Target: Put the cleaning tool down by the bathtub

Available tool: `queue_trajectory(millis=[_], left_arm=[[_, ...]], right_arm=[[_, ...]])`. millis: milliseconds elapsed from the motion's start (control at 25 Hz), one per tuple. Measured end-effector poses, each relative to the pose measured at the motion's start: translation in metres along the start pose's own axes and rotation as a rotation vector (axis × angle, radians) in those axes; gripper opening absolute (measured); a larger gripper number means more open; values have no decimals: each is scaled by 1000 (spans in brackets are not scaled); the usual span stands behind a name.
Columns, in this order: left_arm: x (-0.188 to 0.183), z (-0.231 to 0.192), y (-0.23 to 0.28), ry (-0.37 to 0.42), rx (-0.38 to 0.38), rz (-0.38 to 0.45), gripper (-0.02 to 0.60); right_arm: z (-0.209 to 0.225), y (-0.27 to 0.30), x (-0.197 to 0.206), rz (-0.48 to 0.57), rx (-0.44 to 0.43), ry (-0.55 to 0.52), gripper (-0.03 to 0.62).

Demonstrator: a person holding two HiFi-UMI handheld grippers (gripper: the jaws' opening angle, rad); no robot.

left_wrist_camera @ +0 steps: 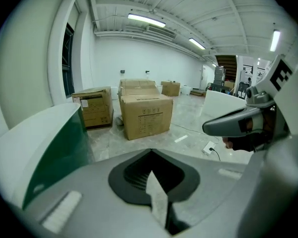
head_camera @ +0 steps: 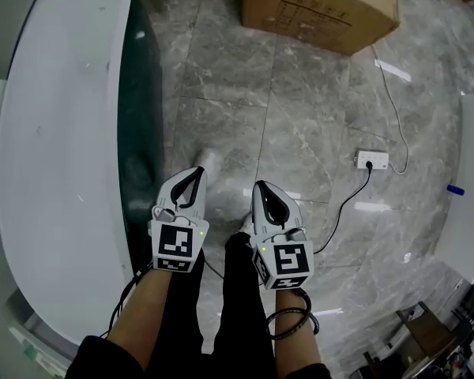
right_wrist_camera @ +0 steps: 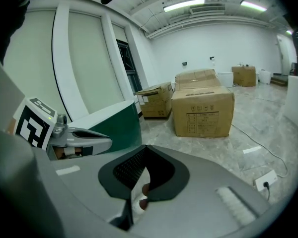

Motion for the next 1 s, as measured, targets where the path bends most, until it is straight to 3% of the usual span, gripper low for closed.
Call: queue_trajectory(millis=[560,1000], left_arm=[[-62,4,-50,14,2,86,0],[-90,22,-91,22,-43,102,0]], right_arm=[[-19,-49,-63,111,-14,-26,26],[-22,-93,-96,159,0,-24,26]])
Point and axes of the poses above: the fingertips, and each gripper's own axes: y forward along the fingers, z to its right, x out of its underside, the point moved 8 cm from there along -y, backward along the fingers, and after that the axes turned 6 degrees about x, right-handed, at the moved point
